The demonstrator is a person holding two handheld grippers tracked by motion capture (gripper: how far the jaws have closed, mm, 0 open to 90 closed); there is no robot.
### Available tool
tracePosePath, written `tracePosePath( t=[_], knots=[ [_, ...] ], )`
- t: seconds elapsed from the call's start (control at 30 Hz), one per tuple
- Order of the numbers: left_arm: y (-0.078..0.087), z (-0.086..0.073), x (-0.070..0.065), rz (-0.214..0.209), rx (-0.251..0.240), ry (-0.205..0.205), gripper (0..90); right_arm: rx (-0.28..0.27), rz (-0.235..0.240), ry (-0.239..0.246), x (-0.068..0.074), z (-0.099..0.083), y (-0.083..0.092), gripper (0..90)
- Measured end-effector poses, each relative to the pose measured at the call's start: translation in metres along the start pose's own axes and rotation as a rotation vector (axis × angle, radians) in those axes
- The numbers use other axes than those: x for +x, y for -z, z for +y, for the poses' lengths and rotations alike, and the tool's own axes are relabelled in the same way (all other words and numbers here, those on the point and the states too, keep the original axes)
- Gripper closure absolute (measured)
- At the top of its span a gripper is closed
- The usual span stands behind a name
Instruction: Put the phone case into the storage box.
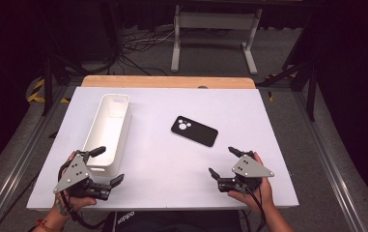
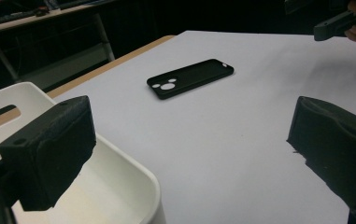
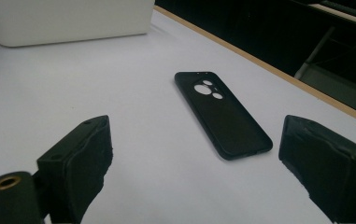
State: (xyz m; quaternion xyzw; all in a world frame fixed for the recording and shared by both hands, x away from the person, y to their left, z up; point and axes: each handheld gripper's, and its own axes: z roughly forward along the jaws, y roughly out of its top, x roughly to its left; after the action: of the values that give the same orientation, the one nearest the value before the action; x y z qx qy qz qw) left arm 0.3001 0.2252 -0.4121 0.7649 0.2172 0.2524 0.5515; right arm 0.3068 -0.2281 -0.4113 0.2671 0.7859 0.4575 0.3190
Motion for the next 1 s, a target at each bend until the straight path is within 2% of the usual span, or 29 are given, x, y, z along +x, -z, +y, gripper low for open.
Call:
tracePosePath(
  t=[0.1, 0.17, 0.2, 0.3, 0.4, 0.5, 0.57, 0.77, 1.0],
  knots=[
    [-0.003, 0.0, -0.002, 0.011, 0.014, 0.006, 1.9, 0.014, 0.016, -0.002, 0.001, -0.001, -0.001, 9.8],
    [-0.004, 0.0, -0.003, 0.006, 0.011, 0.0, 1.9, 0.018, 0.027, -0.001, 0.003, -0.001, -0.001, 9.8],
    [-0.003, 0.001, -0.004, 0.001, 0.015, -0.02, 1.9, 0.022, 0.032, -0.004, 0.003, 0.0, -0.003, 9.7],
    [-0.002, -0.001, -0.004, -0.013, 0.007, -0.011, 2.1, 0.036, 0.038, 0.001, 0.003, 0.001, -0.006, 9.3],
    [0.0, -0.003, -0.003, -0.025, 0.016, -0.03, 3.2, 0.07, 0.036, -0.003, 0.005, 0.001, -0.016, 8.7],
    [-0.001, -0.004, -0.003, -0.024, 0.036, -0.045, 3.1, 0.1, 0.056, -0.022, 0.005, 0.001, -0.022, 9.8],
    [-0.001, -0.005, -0.004, -0.019, 0.049, -0.057, 3.2, 0.108, 0.052, -0.003, 0.006, 0.002, -0.024, 9.8],
    [0.004, -0.007, 0.0, 0.001, 0.05, -0.046, 4.3, 0.082, 0.056, -0.04, -0.007, 0.013, -0.026, 9.3],
    [0.006, -0.007, 0.005, 0.015, 0.051, -0.033, 4.8, 0.096, 0.048, -0.013, -0.019, 0.028, -0.032, 9.9]
  ],
)
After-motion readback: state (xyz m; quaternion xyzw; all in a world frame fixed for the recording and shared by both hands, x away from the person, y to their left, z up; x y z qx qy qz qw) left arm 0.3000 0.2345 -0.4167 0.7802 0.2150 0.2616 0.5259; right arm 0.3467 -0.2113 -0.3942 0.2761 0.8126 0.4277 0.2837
